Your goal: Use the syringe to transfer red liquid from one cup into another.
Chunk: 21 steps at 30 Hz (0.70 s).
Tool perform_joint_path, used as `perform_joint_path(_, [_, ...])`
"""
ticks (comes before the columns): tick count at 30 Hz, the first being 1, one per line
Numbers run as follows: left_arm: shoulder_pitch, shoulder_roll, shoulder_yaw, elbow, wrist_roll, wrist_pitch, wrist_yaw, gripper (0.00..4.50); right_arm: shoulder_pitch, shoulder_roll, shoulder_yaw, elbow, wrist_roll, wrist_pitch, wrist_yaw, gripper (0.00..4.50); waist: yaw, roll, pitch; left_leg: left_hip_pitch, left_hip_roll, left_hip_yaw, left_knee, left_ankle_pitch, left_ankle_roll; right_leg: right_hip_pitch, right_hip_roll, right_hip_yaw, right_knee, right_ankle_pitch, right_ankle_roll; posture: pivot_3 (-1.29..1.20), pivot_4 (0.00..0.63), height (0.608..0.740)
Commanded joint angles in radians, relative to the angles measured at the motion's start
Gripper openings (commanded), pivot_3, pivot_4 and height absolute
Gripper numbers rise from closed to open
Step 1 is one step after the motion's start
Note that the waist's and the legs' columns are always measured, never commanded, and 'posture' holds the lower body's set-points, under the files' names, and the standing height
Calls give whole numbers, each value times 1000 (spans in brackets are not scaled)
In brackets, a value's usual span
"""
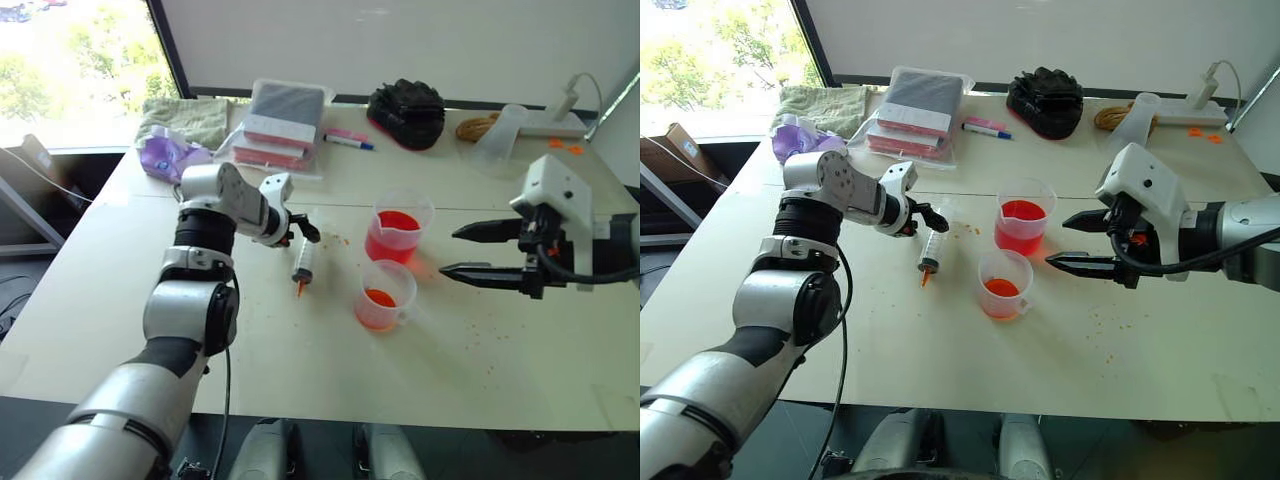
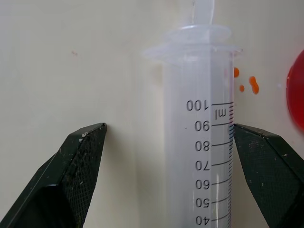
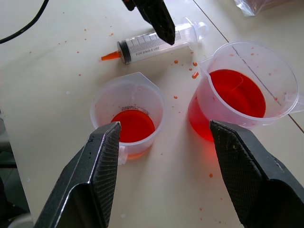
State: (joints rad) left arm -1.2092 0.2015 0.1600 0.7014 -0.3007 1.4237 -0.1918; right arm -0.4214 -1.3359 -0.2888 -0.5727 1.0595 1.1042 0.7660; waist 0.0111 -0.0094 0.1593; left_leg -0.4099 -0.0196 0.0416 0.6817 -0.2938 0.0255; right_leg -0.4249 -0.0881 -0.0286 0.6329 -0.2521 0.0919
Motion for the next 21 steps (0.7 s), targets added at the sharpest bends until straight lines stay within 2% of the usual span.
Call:
perform_joint_path(1, [-4, 43, -41, -64, 5, -77, -63, 4466, -20, -7, -12, 2, -22, -15, 13, 3100, 2, 0, 0, 0, 0, 0, 0, 0, 0, 0, 0, 0, 0, 0, 0, 0, 150, 740])
perform_joint_path(5, [17, 117, -112, -159, -5, -166, -196, 4466, -16, -5, 0, 8, -52, -28, 32, 3100, 4, 0, 0, -1, 0, 0, 0, 0, 0, 0, 0, 0, -1, 0, 0, 0, 150, 740])
perform_joint_path(7, [48, 191, -187, -242, -29, -209, -352, 4466, -15, -2, 9, 11, -71, -38, 42, 3100, 1, 0, 0, -1, 0, 0, 0, 0, -1, 0, 0, 0, -1, 0, 0, 0, 150, 740])
perform_joint_path(12, [133, 363, -328, -392, -16, -316, -581, 4466, 2, -1, 11, 14, -106, -55, 71, 3100, -1, 0, 0, -1, 0, 0, -2, 1, -1, -1, 0, 0, -2, 0, -1, 0, 150, 740])
perform_joint_path(21, [255, 639, -368, -603, -112, -397, -972, 4466, 40, -22, -28, 6, -136, -66, 149, 3100, -1, 1, 0, -1, 0, 0, -2, 0, 0, -1, -1, 1, -2, -1, -2, 0, 150, 740])
